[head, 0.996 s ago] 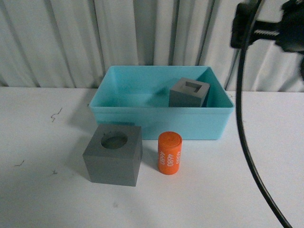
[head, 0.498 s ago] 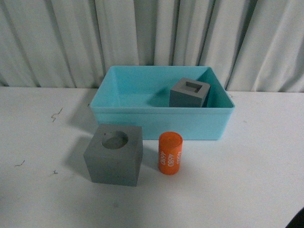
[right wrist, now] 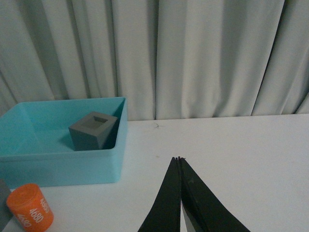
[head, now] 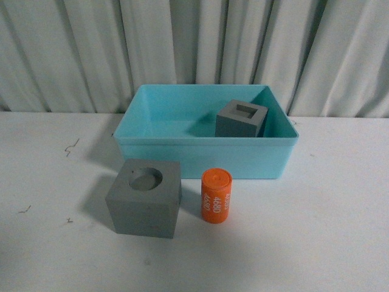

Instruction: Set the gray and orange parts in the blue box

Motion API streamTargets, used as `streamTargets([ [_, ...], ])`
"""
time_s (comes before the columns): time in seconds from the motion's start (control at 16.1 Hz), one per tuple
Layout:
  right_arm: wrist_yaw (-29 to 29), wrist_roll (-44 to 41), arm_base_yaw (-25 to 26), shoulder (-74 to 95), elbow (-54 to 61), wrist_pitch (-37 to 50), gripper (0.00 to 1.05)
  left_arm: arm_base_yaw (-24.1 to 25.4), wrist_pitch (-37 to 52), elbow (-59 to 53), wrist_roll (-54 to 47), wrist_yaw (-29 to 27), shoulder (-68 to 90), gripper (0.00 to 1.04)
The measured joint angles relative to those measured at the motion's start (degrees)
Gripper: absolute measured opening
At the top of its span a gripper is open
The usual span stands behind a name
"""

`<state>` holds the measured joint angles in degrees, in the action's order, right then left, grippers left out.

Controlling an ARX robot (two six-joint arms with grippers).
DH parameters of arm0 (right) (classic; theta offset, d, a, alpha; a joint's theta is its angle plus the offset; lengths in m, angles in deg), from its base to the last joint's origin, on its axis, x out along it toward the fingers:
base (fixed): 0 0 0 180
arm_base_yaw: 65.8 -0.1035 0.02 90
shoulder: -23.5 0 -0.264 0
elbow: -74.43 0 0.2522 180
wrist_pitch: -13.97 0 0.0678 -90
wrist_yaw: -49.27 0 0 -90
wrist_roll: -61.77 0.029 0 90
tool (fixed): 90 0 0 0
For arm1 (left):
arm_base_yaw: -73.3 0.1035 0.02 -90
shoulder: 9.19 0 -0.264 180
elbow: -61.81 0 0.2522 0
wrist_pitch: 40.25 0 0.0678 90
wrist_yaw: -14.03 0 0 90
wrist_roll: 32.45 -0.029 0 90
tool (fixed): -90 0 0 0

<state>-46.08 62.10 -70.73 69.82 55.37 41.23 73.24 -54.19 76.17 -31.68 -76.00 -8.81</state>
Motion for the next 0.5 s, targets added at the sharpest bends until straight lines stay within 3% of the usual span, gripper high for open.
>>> streamTargets([
  [0.06,4.4,-0.1,3.4,-2.8,1.0,-2.1,0.02,0.0,0.0,0.0,0.0,0.0,0.0,0.98],
  [0.12,4.6,-0.1,5.2,-4.7,1.7,-3.7,0.02,0.0,0.0,0.0,0.0,-0.1,0.0,0.98],
  [0.19,5.1,-0.1,5.2,-5.3,3.6,-0.1,0.02,0.0,0.0,0.0,0.0,0.0,0.0,0.98],
  [0.5,5.2,-0.1,4.9,-16.0,4.6,-10.9,0.02,0.0,0.0,0.0,0.0,0.0,0.0,0.98],
])
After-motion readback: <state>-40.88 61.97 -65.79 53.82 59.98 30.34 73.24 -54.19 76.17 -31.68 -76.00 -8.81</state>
